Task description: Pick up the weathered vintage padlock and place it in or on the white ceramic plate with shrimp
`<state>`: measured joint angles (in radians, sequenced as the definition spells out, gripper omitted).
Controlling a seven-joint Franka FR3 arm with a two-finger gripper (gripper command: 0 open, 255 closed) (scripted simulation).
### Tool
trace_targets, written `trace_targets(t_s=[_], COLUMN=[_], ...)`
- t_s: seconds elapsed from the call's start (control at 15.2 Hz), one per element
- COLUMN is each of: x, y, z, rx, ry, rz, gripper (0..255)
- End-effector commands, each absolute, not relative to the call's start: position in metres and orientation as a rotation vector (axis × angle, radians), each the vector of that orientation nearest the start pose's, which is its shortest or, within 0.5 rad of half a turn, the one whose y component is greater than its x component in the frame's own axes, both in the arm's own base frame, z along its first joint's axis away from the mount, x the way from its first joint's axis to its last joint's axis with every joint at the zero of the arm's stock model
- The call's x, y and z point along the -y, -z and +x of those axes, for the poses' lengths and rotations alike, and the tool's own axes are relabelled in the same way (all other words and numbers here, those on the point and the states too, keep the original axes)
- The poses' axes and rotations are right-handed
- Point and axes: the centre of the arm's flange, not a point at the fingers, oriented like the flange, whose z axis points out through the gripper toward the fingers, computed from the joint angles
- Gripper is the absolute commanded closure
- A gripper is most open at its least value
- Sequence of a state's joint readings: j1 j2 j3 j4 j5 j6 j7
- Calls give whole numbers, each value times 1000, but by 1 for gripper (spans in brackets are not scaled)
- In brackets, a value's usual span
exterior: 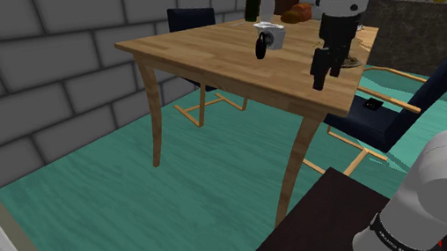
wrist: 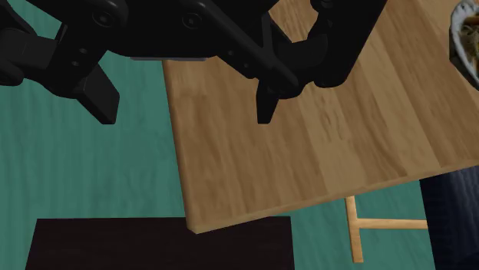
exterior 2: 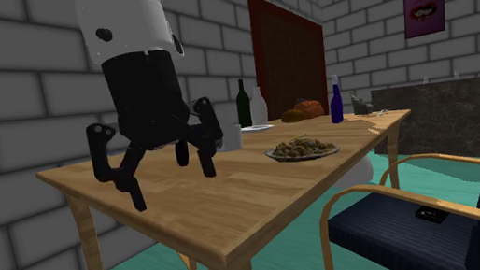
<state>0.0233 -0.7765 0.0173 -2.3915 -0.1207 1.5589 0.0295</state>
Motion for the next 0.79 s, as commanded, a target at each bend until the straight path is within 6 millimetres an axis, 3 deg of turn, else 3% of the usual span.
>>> trace_targets(t_s=[0.0,0.73], x=[-1,40], y=[-571,-594], z=[307,438], rx=[13,-438], ry=[-85,22], rz=[-3275,-3185], gripper=[0,0])
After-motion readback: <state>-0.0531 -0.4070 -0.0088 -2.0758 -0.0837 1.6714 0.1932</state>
